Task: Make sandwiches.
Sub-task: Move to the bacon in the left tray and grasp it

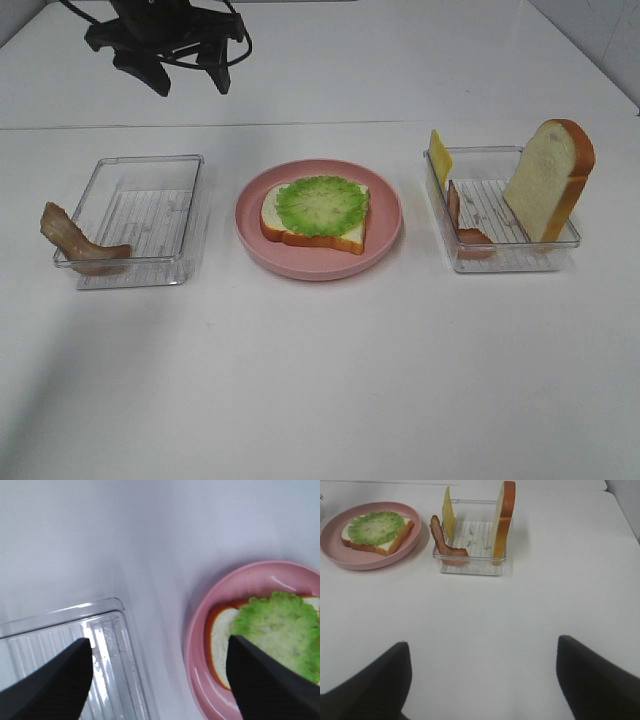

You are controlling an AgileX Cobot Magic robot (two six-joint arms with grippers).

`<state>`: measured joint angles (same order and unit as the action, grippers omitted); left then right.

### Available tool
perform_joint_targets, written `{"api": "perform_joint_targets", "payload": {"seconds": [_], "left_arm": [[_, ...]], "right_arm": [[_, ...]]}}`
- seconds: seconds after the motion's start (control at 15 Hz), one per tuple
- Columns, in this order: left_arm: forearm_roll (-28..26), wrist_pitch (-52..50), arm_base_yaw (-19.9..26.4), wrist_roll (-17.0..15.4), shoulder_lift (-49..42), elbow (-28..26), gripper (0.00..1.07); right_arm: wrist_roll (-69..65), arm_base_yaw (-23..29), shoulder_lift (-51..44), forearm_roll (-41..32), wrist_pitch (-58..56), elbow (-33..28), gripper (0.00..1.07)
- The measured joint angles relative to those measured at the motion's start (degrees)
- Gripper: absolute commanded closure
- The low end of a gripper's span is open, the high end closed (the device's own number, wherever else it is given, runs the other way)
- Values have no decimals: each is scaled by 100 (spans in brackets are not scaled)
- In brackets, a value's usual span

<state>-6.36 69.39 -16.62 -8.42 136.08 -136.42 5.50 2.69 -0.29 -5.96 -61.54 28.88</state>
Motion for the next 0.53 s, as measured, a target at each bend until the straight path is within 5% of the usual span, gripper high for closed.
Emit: {"api": "perform_joint_targets", "payload": {"seconds": [0.2, 0.53], "left_arm": [[338, 6, 0, -23, -350, 195, 35], [945, 11, 29, -40, -1358, 1473, 35]], "right_arm": [[0, 0, 0, 0, 0, 0, 31], [0, 0, 0, 0, 0, 0, 31]]}}
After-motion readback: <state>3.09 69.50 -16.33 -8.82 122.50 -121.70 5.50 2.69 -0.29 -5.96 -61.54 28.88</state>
